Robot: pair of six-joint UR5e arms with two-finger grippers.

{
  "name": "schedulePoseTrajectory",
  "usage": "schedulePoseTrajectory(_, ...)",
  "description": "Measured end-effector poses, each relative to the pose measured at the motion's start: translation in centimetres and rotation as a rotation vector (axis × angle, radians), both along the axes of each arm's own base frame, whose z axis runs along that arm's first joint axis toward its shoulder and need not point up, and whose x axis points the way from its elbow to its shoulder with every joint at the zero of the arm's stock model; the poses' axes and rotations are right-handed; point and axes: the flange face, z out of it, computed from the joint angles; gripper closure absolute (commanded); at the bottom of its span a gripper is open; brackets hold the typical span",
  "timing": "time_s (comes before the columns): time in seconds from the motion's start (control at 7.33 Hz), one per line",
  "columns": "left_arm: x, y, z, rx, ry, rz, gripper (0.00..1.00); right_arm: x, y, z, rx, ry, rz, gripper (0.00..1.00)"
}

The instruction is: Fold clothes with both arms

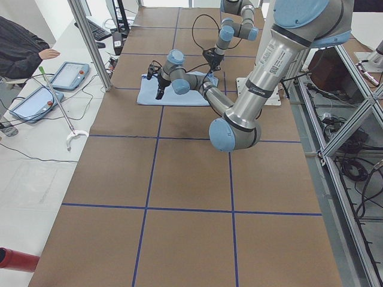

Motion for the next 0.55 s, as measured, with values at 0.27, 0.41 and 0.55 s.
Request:
schedulePoseTrajectory(0.27,0.1,0.0,0.1,-0.001,-0.001,0.001,0.00,1.9,-0.5,2.5,-0.068,0.017,0.008,1.00)
schedulePoseTrajectory(0.41,0.2,0.1,0.2,-0.002,-0.003,0.003,0.00,3.7,-0.1,4.2,-0.136,0.019,0.023,1.00)
schedulePoseTrajectory(0.55,0.3,0.1,0.4,-0.003,-0.007,0.005,0.00,5.5,0.6,5.8,-0.221,0.015,0.070,0.78)
